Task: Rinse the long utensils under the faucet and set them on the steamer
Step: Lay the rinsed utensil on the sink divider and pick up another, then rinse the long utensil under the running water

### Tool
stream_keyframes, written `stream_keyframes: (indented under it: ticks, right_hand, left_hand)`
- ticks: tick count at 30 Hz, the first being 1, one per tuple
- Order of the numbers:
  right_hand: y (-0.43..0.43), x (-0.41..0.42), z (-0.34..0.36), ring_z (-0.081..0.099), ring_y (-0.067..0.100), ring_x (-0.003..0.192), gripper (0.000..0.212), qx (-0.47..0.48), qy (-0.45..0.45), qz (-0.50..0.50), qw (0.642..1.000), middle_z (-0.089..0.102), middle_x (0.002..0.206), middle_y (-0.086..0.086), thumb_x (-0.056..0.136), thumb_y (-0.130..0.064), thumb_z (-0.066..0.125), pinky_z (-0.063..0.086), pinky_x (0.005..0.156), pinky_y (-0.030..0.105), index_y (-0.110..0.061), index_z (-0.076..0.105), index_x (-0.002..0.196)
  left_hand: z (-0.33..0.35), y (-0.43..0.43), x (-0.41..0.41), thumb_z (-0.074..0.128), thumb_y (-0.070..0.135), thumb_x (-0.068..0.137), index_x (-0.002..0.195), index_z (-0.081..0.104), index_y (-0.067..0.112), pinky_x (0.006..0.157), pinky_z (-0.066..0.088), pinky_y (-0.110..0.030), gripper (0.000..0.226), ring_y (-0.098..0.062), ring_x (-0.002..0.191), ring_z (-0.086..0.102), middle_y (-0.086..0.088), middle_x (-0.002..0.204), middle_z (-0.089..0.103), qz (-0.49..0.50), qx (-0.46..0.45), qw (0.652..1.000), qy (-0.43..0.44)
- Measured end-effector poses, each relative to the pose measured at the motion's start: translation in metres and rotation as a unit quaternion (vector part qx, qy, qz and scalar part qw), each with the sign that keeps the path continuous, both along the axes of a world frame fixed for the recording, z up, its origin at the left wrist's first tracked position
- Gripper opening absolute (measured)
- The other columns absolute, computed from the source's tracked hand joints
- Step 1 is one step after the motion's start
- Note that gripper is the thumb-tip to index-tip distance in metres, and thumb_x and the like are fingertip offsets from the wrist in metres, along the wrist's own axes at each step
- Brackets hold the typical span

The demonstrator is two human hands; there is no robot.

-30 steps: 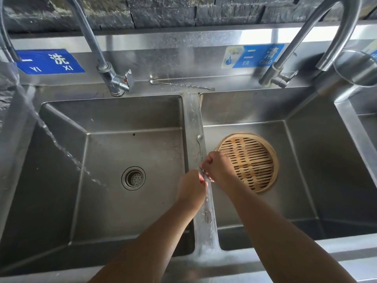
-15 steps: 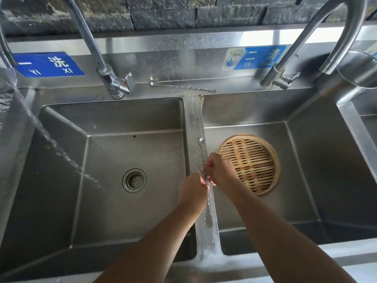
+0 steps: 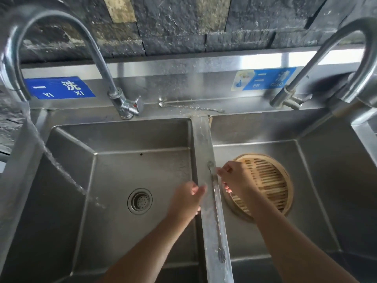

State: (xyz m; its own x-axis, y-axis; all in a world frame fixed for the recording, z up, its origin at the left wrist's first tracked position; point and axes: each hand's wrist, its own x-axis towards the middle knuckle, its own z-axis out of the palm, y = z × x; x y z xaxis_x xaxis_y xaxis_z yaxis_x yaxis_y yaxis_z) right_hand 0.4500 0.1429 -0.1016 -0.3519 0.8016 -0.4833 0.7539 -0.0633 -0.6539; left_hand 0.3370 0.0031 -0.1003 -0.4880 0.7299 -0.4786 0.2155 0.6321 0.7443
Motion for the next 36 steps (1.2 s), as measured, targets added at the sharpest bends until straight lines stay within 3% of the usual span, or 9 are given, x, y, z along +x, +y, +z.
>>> stream_keyframes:
  ticks: [4,7,12,16,18,22,31,33,36]
  right_hand:
    - [0.035,-0.045,0.018,0.065,0.023,0.057,0.020,0.032,0.049,-0.001,0.998,0.069,0.060,0.001,0.088,-0.025,0.064,0.059,0.065,0.046,-0.015,0.063,0.071]
    - [0.065,-0.085,0.031,0.069,0.021,0.060,0.016,0.069,0.057,0.033,0.995,0.071,0.063,0.001,0.087,-0.021,0.062,0.060,0.069,0.041,-0.016,0.065,0.073]
    - [0.119,-0.145,0.031,0.069,0.029,0.091,0.013,0.155,0.024,0.126,0.980,0.074,0.099,0.009,0.090,-0.019,0.062,0.057,0.083,0.038,-0.014,0.071,0.099]
    - [0.148,-0.170,0.016,0.064,0.030,0.099,0.020,0.250,-0.025,0.187,0.950,0.067,0.109,0.010,0.089,-0.011,0.058,0.047,0.076,0.029,-0.014,0.068,0.106]
    - [0.157,-0.179,0.009,0.062,0.032,0.103,0.023,0.281,-0.054,0.227,0.931,0.064,0.110,0.010,0.087,-0.008,0.056,0.050,0.079,0.032,-0.013,0.066,0.107]
    - [0.167,-0.189,-0.001,0.061,0.037,0.102,0.022,0.311,-0.109,0.270,0.905,0.060,0.107,0.013,0.087,-0.007,0.056,0.055,0.083,0.044,-0.010,0.064,0.107]
    - [0.170,-0.196,0.001,0.065,0.039,0.103,0.015,0.325,-0.164,0.332,0.870,0.065,0.107,0.017,0.091,0.000,0.053,0.047,0.073,0.039,-0.004,0.063,0.102]
    - [0.166,-0.193,0.006,0.064,0.039,0.102,0.016,0.326,-0.165,0.330,0.871,0.064,0.108,0.019,0.090,0.001,0.051,0.047,0.074,0.040,-0.002,0.060,0.103]
    - [0.155,-0.182,0.013,0.066,0.040,0.099,0.015,0.321,-0.175,0.316,0.876,0.066,0.107,0.019,0.090,0.000,0.048,0.043,0.070,0.037,-0.004,0.057,0.101]
  left_hand:
    - [0.004,0.053,-0.069,0.062,0.034,0.093,0.090,0.061,0.007,0.071,0.058,-0.052,0.027,-0.036,0.071,0.070,-0.019,0.077,0.071,0.079,0.065,0.994,0.035]
    - [0.007,0.092,-0.111,0.068,0.037,0.087,0.087,0.062,0.011,0.073,0.060,-0.055,0.026,-0.032,0.069,0.070,-0.013,0.075,0.070,0.171,0.089,0.981,-0.011]
    - [-0.001,0.139,-0.158,0.066,0.043,0.082,0.070,0.054,0.014,0.077,0.061,-0.051,0.034,-0.040,0.082,0.071,-0.012,0.078,0.066,0.246,0.075,0.966,-0.015]
    - [-0.018,0.159,-0.180,0.073,0.039,0.084,0.093,0.058,0.005,0.057,0.061,-0.041,0.038,-0.034,0.075,0.069,-0.018,0.093,0.062,0.367,0.059,0.907,-0.197]
    - [-0.027,0.165,-0.183,0.072,0.034,0.086,0.094,0.057,0.006,0.055,0.059,-0.040,0.033,-0.032,0.071,0.067,-0.018,0.093,0.059,0.400,0.065,0.881,-0.243]
    - [-0.042,0.174,-0.182,0.069,0.029,0.090,0.099,0.057,0.003,0.059,0.059,-0.042,0.031,-0.032,0.073,0.065,-0.019,0.098,0.059,0.415,0.089,0.873,-0.240]
    - [-0.044,0.180,-0.182,0.067,0.024,0.092,0.109,0.050,0.002,0.055,0.058,-0.036,0.032,-0.033,0.079,0.067,-0.021,0.106,0.056,0.443,0.115,0.849,-0.263]
    - [-0.043,0.181,-0.183,0.066,0.021,0.093,0.104,0.050,0.002,0.058,0.059,-0.039,0.028,-0.034,0.080,0.067,-0.020,0.103,0.056,0.441,0.117,0.848,-0.269]
    - [-0.041,0.178,-0.184,0.067,0.026,0.092,0.116,0.052,0.000,0.071,0.059,-0.050,0.038,-0.034,0.088,0.064,-0.019,0.105,0.060,0.416,0.097,0.862,-0.272]
